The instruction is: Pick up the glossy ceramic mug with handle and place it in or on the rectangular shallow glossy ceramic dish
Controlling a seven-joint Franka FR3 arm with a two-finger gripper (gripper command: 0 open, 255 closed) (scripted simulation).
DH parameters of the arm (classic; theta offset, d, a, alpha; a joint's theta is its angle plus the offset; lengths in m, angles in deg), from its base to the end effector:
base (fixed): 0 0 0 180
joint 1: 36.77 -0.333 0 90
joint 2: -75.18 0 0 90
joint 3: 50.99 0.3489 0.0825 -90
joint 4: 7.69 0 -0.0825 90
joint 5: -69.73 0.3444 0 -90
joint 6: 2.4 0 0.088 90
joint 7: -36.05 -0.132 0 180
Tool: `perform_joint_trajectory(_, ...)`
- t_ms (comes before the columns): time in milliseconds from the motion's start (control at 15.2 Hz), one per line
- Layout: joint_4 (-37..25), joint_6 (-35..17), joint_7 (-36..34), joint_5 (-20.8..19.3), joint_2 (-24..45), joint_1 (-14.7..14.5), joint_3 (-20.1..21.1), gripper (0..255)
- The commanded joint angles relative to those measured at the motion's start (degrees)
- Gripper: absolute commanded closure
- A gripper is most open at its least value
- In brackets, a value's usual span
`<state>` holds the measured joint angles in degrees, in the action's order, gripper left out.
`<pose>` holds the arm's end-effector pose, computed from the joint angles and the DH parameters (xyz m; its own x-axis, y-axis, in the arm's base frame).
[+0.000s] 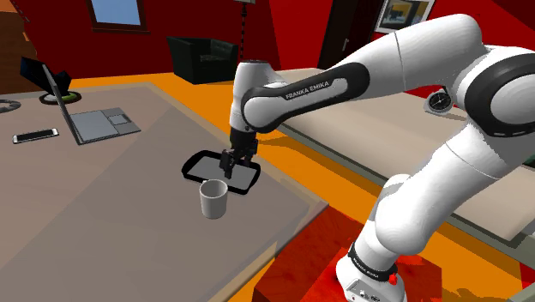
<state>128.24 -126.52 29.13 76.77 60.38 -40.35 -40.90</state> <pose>0.4092 0.1102 0.4551 0.9982 0.0453 0.0402 0.0479 -0.9967 -0.0655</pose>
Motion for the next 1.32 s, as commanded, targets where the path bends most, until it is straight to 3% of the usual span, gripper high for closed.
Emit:
perform_joint_trajectory(0, -1.3, -2.9, -2.0, -0.7, 4.0, -0.4, 1.4, 0)
perform_joint_trajectory(132, -3.0, -5.6, -3.7, -1.9, 8.3, -0.6, 2.4, 0)
perform_joint_trajectory(660, -1.1, -12.0, -4.6, -2.9, 12.8, -0.8, 2.8, 0)
perform_joint_trajectory(1188, -1.1, -12.0, -4.6, -2.9, 12.8, -0.8, 2.8, 0)
perform_joint_trajectory(1254, -1.1, -12.0, -4.6, -2.9, 12.8, -0.8, 2.8, 255)
